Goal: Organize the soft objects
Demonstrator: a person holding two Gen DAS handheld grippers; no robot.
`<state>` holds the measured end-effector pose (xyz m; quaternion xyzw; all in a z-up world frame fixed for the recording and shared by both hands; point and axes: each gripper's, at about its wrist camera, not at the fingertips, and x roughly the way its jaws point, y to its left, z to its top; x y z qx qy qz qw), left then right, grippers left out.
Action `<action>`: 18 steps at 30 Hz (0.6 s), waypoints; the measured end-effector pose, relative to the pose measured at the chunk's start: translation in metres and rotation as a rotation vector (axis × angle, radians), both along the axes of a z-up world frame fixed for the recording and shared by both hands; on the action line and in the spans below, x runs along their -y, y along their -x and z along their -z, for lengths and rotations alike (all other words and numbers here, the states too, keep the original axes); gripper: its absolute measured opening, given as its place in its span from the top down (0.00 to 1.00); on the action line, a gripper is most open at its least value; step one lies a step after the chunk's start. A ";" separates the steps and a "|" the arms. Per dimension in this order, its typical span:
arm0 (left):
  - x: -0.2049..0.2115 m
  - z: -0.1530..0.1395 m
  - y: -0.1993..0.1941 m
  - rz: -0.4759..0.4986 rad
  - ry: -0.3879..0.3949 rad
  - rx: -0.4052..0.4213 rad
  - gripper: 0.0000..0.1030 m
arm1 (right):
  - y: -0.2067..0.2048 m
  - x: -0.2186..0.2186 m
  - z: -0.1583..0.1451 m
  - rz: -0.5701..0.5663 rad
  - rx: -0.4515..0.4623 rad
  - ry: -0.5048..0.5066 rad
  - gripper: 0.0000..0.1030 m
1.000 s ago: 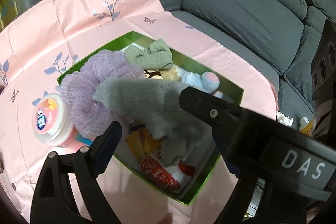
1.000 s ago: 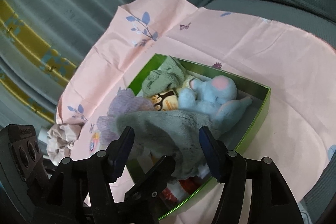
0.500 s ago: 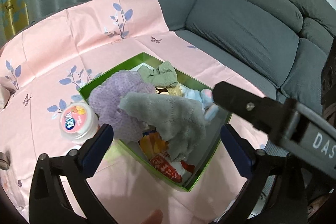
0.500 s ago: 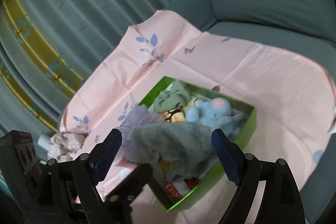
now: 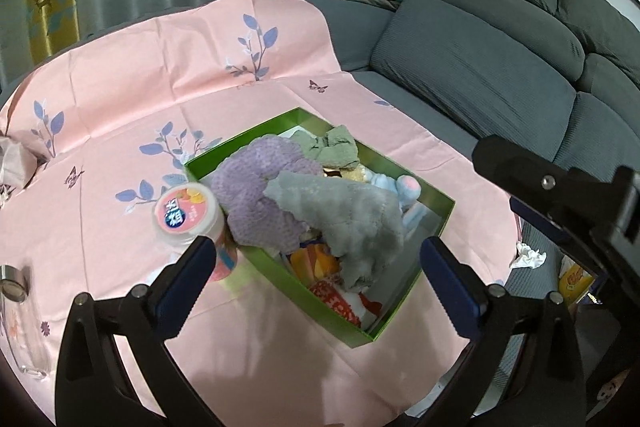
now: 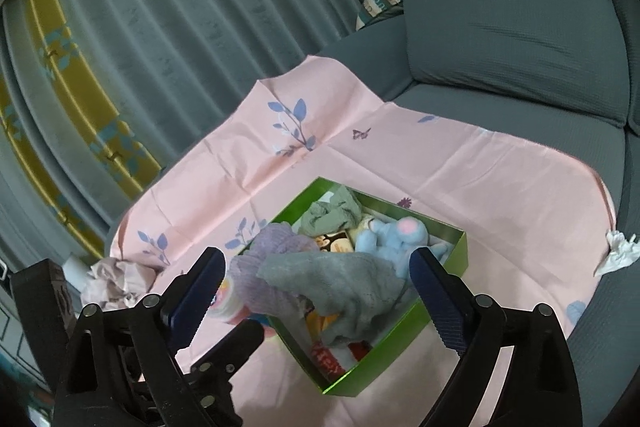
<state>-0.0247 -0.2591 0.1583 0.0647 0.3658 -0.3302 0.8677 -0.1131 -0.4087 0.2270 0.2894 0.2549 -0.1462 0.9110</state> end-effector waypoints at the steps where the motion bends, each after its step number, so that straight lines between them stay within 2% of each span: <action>1: -0.002 0.000 0.000 -0.002 0.003 -0.004 0.01 | -0.001 0.000 0.000 0.001 -0.004 -0.001 0.08; 8: -0.009 -0.001 0.002 -0.014 0.013 -0.016 0.01 | -0.009 0.001 0.007 0.028 -0.072 0.005 0.08; 18: -0.012 -0.002 0.005 -0.020 0.012 -0.019 0.01 | -0.010 0.000 0.011 0.047 -0.114 0.014 0.08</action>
